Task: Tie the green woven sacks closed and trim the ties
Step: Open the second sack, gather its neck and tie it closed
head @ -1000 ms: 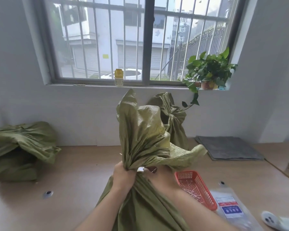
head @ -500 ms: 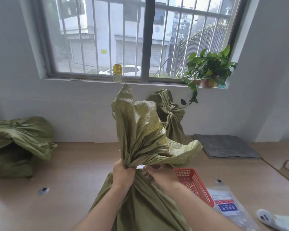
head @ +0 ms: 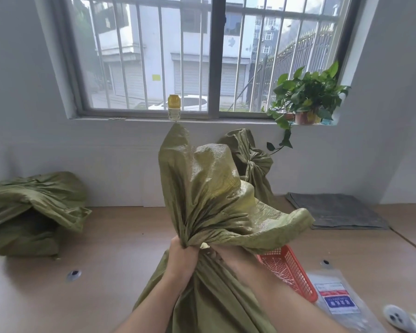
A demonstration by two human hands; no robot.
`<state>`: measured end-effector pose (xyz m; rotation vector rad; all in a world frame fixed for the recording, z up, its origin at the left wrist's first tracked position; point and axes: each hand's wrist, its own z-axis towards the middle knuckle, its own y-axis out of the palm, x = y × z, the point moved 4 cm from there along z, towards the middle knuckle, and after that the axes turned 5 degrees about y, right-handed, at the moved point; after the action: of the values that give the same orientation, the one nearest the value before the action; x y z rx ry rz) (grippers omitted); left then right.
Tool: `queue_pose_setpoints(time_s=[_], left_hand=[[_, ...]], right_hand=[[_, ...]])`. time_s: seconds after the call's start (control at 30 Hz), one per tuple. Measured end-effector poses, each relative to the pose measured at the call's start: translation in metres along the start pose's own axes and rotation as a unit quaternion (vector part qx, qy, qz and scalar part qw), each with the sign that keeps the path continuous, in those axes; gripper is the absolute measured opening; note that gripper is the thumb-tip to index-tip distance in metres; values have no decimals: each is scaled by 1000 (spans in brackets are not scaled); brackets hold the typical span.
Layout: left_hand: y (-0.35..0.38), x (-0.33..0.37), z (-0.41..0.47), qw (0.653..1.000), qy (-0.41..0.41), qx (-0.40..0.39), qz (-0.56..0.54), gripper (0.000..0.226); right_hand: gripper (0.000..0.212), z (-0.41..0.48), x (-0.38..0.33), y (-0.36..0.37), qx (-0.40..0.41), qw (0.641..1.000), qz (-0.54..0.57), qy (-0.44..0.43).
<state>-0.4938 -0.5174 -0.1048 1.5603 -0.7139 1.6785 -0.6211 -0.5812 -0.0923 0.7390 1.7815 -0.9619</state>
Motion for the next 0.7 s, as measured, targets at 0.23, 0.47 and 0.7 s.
queue_pose_setpoints(time_s=[0.23, 0.47, 0.7], left_hand=[[0, -7, 7, 998, 15, 10, 53, 36], [4, -10, 8, 996, 38, 18, 78, 37], [4, -6, 3, 976, 122, 19, 179, 30]], right_hand=[[15, 0, 10, -7, 24, 998, 5, 58], [20, -9, 13, -11, 73, 994, -73, 34], [51, -23, -4, 1, -5, 999, -18, -47]])
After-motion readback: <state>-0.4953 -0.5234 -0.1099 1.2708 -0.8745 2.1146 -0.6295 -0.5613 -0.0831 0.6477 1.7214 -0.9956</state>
